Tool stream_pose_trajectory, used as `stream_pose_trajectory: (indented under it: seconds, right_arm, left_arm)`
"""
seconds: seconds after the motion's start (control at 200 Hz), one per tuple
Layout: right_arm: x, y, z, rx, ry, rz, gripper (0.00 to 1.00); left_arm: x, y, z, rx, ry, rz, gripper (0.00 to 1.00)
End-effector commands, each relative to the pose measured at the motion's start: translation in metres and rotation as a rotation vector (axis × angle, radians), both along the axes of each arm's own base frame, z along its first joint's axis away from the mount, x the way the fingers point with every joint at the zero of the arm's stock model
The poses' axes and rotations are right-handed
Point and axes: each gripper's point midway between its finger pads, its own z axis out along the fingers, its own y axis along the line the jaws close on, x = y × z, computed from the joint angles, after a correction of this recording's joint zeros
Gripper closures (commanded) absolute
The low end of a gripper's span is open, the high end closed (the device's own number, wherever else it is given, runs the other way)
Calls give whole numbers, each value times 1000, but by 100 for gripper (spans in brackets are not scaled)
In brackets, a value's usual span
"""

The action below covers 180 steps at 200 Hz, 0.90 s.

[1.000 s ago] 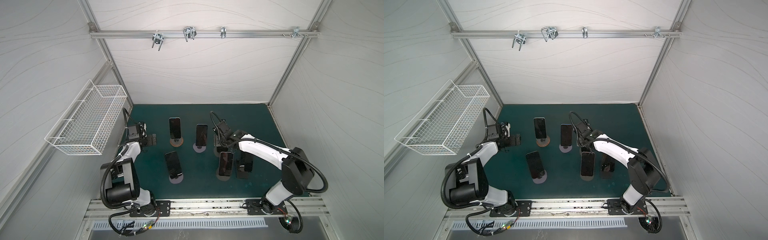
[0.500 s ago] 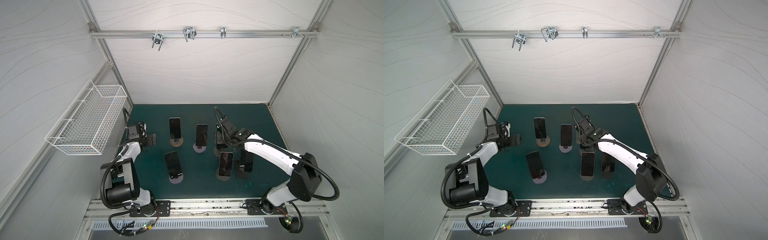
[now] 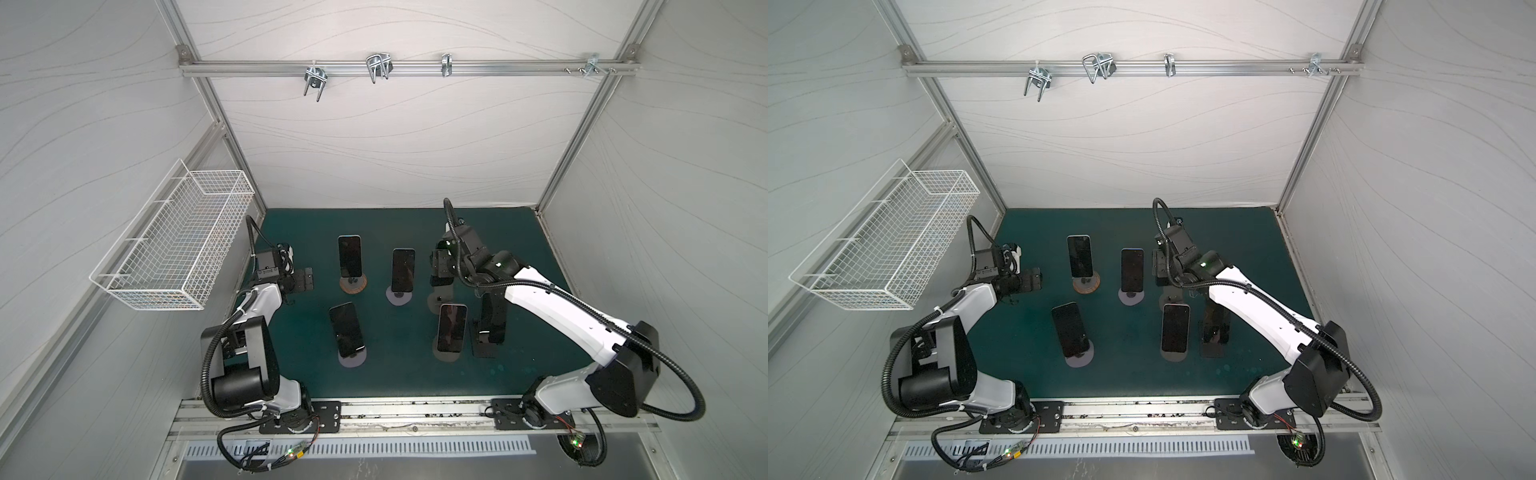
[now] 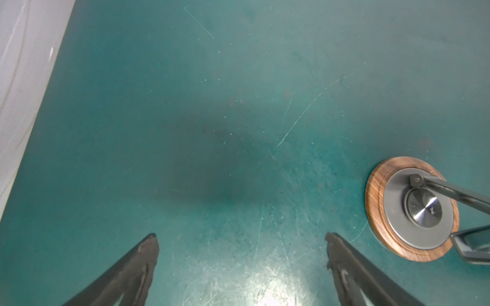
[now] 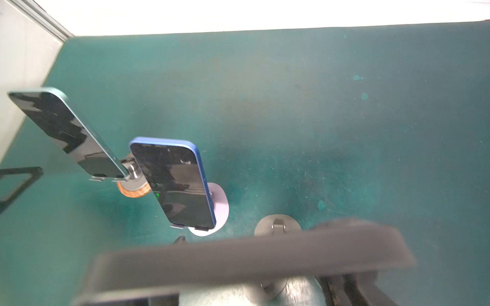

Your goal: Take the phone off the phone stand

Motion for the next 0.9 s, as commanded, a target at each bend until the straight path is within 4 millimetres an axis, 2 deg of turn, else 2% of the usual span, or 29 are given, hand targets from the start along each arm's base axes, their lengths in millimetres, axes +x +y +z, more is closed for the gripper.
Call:
stream_pose_trajectory:
  seconds: [0.0, 0.22, 0.47, 0.765, 0.895]
  right_arm:
    - [3, -12, 26, 50, -27, -13, 35]
    - [15, -40, 40, 63, -29, -43, 35]
    - [35, -77, 45, 37, 2, -71, 35]
    - [55, -133, 29, -52, 70, -138, 35]
    - [64, -143, 14, -43, 116, -126, 34]
  left_arm:
    - [9, 0, 17, 21, -59, -19, 0]
    - [9, 2, 17, 28, -63, -8, 0]
    - [9, 3, 17, 30, -62, -3, 0]
    - [8, 3, 18, 34, -71, -1, 0]
    - [8, 4, 19, 36, -74, 2, 0]
